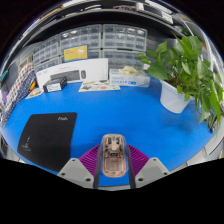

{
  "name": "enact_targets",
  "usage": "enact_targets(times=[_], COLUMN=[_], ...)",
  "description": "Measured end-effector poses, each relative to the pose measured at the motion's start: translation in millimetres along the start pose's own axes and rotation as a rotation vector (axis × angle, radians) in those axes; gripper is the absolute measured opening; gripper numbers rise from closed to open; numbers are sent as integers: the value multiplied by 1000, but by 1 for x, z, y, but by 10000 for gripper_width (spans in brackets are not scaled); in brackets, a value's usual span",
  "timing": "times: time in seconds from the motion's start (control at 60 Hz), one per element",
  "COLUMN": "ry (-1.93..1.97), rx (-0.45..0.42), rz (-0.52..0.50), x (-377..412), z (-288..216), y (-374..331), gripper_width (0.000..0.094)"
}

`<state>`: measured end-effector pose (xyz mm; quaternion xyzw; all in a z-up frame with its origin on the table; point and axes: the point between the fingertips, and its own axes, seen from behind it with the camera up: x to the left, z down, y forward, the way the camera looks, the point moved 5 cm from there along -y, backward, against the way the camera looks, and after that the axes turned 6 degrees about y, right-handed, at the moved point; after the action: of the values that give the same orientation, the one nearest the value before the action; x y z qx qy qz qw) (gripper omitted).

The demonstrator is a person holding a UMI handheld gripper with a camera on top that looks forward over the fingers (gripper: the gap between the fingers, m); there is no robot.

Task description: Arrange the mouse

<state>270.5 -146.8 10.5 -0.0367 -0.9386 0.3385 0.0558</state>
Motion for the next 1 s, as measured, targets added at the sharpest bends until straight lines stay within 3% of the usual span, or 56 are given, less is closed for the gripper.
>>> enact_targets(times=[0.133, 0.283, 0.583, 0.767, 0.917, 1.0], ry=[35, 54, 53, 14, -19, -41], rx=[18, 54, -135, -223, -176, -105], rz=[3, 17, 36, -11, -72, -68], x=[2, 1, 72, 162, 229, 246], z=[0, -10, -127, -164, -140, -109], y=[1, -3, -69, -92, -72, -47], gripper_width=[323, 320, 322, 321, 319, 319])
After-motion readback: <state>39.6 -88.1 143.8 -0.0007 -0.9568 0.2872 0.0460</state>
